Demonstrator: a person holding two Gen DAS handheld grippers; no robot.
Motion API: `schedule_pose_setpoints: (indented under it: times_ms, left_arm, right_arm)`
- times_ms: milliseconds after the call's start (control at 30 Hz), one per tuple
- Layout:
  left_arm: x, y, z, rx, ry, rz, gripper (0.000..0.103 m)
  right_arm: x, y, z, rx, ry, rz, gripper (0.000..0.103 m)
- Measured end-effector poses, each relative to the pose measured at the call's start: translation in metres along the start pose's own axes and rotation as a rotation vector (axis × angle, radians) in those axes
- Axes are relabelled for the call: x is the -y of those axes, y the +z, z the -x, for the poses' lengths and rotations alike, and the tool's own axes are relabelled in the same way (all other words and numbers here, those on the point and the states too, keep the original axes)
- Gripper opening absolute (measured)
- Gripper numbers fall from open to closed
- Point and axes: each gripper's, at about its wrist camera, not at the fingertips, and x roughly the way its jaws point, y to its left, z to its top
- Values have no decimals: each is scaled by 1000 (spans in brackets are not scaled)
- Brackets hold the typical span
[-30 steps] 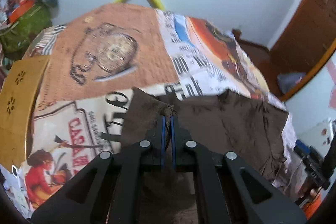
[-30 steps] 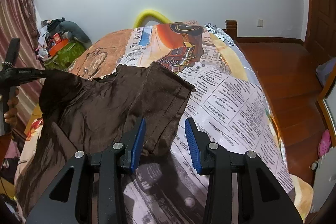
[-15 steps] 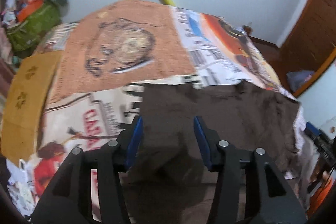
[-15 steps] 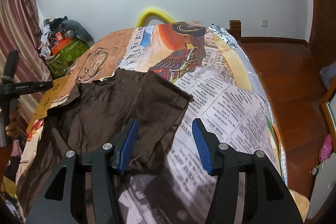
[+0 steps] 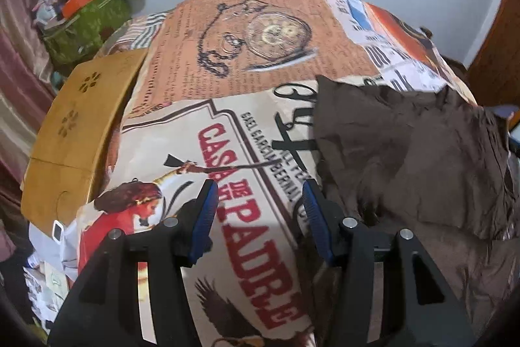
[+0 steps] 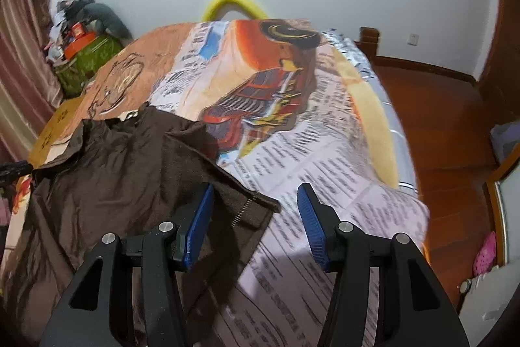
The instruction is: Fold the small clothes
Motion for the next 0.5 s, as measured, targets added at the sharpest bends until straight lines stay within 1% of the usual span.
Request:
schedule_pose_setpoints:
  times_ms: [67,100,133,167,200,233,400,500]
  left_arm:
    - [-4,2,-7,-11,-12,31,55]
    - [-3,2,-11,-23,-20,36,55]
    - [-2,1,-13,-33,-29,33,55]
    - [2,0,-16,-41,-37,24,55]
    - [6,-2,-17,-43,-39,12,55]
    - [10,-4,-18,-43,-38,-1,55]
    - [27,-11,-17,-40,-44,-43,55]
    - [34,-11,-15,-37,-84,-39,55]
  right_arm:
    - [-6,0,-5,-16,31,13,49]
    - [-9,1,-8,-20,34,22,45]
    - [-16,-2,-11,-34,42,49,35]
    - [-18,-2,-14,-40,42,62,29]
    - [-23,-3,-16,-42,35,78,19]
    - [-27,-5,-16,-42,32,89,12]
    - [-29,-1,-9,-36,74,47,8]
    - [-32,5,3,-15,87,33,8]
